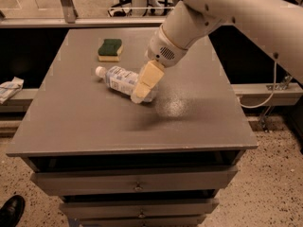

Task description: Knock blue plastic bottle over

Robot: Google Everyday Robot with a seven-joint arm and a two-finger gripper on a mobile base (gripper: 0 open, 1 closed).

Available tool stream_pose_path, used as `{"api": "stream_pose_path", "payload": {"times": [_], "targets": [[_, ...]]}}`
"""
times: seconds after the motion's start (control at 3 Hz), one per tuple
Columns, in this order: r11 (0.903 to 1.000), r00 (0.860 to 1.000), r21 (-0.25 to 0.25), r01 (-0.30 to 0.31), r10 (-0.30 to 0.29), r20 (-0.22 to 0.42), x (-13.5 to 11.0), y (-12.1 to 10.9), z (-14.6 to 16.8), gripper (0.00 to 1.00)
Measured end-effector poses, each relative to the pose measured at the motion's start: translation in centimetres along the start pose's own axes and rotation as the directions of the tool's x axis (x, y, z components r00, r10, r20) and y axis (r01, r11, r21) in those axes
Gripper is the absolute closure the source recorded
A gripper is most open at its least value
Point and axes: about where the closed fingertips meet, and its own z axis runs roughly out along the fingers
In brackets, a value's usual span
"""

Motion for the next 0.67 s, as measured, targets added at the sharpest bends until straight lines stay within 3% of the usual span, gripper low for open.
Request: {"api": "stream_pose_path", "payload": {"times": [0.33,0.67], "targets": [[0.9928,0.967,0.073,-0.095,0.075,0.245,2.8,-2.2,-6.2,0.00],[0.9779,0.880,0.112,-0.177,0.106,0.463,6.5,-3.3,-12.5,0.00]]}}
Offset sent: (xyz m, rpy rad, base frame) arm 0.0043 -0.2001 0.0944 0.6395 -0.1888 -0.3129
